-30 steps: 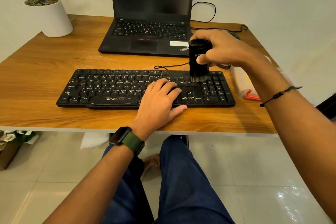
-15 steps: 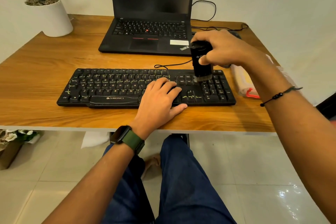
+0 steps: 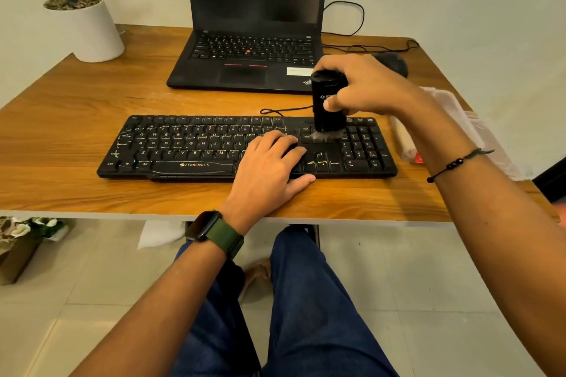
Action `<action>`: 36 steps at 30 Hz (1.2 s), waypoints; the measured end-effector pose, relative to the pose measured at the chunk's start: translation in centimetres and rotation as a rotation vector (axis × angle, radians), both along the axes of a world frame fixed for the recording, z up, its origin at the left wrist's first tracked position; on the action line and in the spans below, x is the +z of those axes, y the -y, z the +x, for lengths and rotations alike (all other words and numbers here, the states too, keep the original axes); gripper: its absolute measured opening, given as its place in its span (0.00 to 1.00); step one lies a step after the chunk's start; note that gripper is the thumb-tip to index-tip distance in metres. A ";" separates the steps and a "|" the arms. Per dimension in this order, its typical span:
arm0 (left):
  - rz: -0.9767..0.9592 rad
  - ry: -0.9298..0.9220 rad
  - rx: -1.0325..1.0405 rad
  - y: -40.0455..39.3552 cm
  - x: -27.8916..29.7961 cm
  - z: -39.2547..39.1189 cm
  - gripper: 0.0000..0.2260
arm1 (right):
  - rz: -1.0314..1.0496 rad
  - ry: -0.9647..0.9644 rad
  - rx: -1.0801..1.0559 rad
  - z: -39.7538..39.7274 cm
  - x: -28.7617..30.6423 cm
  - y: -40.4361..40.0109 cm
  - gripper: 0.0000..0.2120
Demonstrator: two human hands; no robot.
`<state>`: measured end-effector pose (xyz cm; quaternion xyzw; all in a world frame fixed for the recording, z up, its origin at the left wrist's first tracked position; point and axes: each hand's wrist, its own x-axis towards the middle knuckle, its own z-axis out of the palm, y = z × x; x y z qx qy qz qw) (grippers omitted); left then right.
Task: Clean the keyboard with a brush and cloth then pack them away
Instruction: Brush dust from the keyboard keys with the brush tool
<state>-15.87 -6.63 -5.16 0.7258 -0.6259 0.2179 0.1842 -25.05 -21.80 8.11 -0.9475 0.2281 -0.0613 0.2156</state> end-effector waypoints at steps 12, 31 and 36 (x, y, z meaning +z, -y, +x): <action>0.012 0.017 0.011 -0.1 0.0 0.0 0.24 | 0.342 0.137 0.029 -1.6 -1.2 -1.0 0.18; 0.022 0.013 0.011 0.0 0.0 0.1 0.25 | 0.427 0.047 0.056 -4.7 -0.4 0.5 0.19; 0.030 0.005 0.007 0.0 -0.1 0.1 0.25 | 0.450 0.044 0.067 -4.4 -0.3 0.1 0.19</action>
